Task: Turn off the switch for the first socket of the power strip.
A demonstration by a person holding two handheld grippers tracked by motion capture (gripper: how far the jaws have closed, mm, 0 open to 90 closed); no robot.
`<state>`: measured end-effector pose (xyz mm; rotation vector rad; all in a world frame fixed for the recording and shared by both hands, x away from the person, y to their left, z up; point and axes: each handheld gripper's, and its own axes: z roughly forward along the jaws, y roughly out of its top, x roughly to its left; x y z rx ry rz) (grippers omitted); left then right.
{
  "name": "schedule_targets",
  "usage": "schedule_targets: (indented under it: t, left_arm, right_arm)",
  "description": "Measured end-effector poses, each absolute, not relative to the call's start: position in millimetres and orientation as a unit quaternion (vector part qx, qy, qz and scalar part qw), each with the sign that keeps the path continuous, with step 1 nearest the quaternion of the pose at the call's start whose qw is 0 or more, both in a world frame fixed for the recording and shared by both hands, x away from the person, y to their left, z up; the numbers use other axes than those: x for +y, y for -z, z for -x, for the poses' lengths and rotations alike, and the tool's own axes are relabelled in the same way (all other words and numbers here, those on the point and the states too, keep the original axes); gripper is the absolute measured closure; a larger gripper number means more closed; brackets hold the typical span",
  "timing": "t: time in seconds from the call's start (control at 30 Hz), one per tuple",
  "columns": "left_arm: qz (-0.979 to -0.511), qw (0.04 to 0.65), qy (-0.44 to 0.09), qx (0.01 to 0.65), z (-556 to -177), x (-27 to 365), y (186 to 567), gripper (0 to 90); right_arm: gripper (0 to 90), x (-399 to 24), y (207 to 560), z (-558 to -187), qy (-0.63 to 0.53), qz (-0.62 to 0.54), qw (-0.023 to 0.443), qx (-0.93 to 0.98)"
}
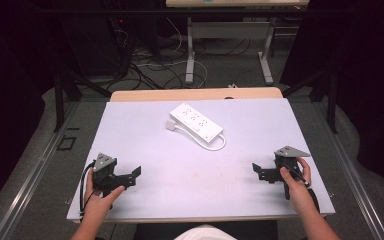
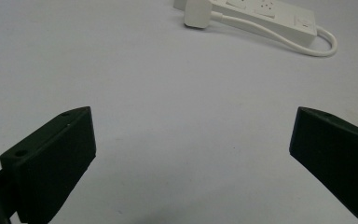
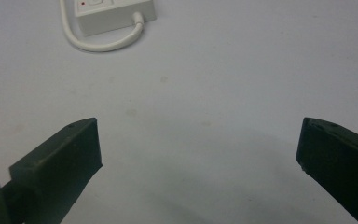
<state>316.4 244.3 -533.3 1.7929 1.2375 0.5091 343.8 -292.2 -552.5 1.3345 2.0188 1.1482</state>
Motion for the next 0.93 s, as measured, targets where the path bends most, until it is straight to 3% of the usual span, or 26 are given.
schedule_targets:
  t: [0.93]
  left_arm:
    - [-0.722,0.435,-0.214,0.494,-315.6,246.0,533.2,0.4]
  right_arm:
    - [0.0,-301.7,559.1,-346.4,-0.407,-0.509,0.227,0.724]
